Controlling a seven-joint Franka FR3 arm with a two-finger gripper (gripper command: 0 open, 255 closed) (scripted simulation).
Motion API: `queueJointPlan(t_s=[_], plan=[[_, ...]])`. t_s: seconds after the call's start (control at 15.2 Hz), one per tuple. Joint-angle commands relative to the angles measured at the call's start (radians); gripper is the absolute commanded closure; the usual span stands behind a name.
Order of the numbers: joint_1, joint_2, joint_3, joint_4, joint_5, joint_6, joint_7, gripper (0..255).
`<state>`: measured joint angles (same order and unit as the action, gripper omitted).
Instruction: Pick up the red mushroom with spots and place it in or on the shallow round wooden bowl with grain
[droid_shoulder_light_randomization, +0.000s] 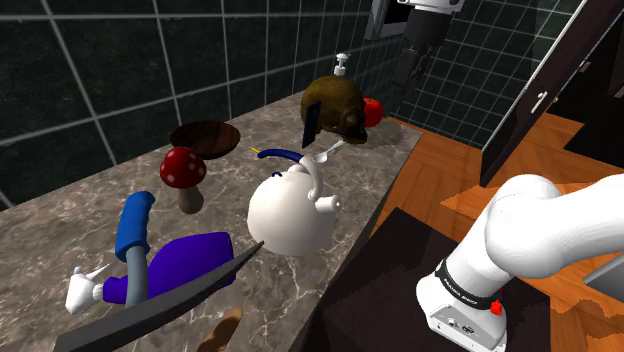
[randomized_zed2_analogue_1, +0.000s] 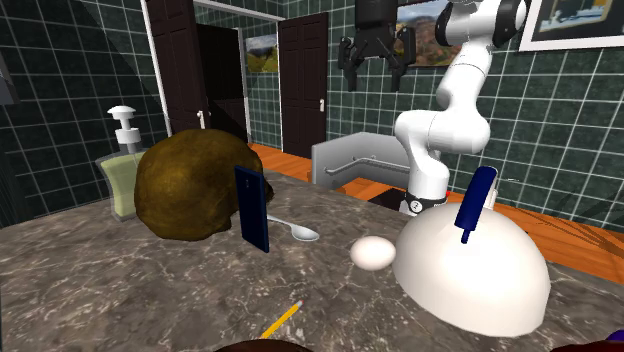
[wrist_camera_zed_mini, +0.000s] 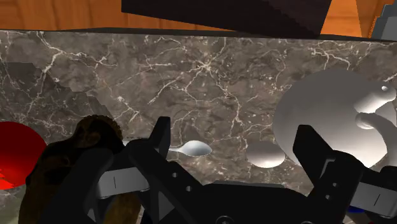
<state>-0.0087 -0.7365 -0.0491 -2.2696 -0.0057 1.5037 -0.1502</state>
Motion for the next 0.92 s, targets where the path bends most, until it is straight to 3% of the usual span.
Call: queueJointPlan(t_s=[0.0,0.86], plan=[[0.000,0.000,0.000,0.000,0.000,0.000,0.000,0],[0.108,0.252,0.053,-0.039,0.284,0.325,0.076,0]])
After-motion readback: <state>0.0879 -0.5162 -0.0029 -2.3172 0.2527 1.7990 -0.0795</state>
